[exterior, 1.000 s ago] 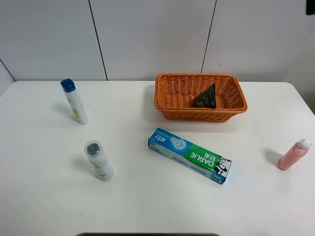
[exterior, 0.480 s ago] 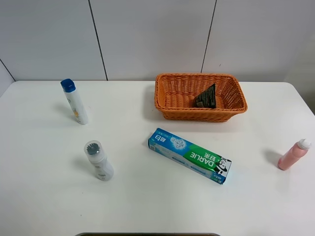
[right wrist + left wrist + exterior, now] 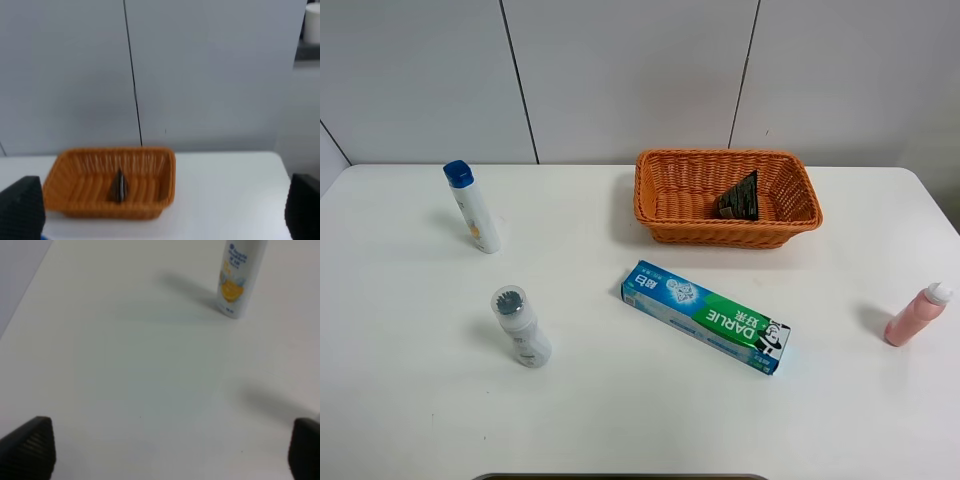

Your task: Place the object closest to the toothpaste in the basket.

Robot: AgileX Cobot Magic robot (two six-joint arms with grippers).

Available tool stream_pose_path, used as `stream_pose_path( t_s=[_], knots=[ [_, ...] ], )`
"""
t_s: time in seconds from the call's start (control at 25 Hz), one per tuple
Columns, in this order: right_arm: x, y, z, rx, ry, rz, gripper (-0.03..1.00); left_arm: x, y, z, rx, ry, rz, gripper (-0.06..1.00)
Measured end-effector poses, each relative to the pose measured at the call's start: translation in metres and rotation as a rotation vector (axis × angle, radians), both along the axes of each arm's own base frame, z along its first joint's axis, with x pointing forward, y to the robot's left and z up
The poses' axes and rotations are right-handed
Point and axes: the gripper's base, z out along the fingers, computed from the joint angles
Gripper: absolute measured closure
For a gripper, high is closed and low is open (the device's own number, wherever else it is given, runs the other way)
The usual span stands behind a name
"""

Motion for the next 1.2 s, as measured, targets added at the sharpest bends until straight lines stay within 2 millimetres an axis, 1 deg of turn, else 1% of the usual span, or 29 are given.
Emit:
stream_pose_path(
  t_s=[0.04,0.16,0.2,0.32,0.44,0.64,0.76,0.96,1.04,1.2],
  knots=[
    [0.005,0.0,-0.013,-0.001,0.037,-0.001,-0.02,0.0,0.0,0.0,0.0,0.0,0.0,0.0],
    [0.009,0.0,-0.047,0.018,0.11,-0.006,-0.02,0.0,0.0,0.0,0.0,0.0,0.0,0.0],
    [0.015,0.0,-0.062,0.018,0.155,-0.007,-0.02,0.0,0.0,0.0,0.001,0.0,0.001,0.0],
    [0.021,0.0,-0.1,0.011,0.23,-0.017,-0.02,0.0,0.0,0.0,0.001,0.0,0.001,0.0],
    [0.025,-0.002,-0.129,-0.003,0.242,-0.035,-0.02,0.0,0.0,0.0,0.001,0.0,0.001,0.0],
    [0.028,-0.005,-0.166,-0.023,0.236,-0.055,-0.02,0.0,0.0,0.0,0.001,0.0,0.001,0.0],
    [0.031,-0.007,-0.18,-0.021,0.255,-0.066,-0.02,0.0,0.0,0.0,0.001,0.0,0.001,0.0],
    [0.04,-0.006,-0.196,-0.026,0.31,-0.069,-0.02,0.0,0.0,0.0,0.001,0.0,0.001,0.0],
    [0.042,-0.006,-0.2,-0.02,0.318,-0.067,-0.02,0.0,0.0,0.0,0.001,0.0,0.001,0.0],
    [0.043,-0.006,-0.199,-0.037,0.305,-0.057,-0.02,0.0,0.0,0.0,0.001,0.0,0.001,0.0]
  ],
)
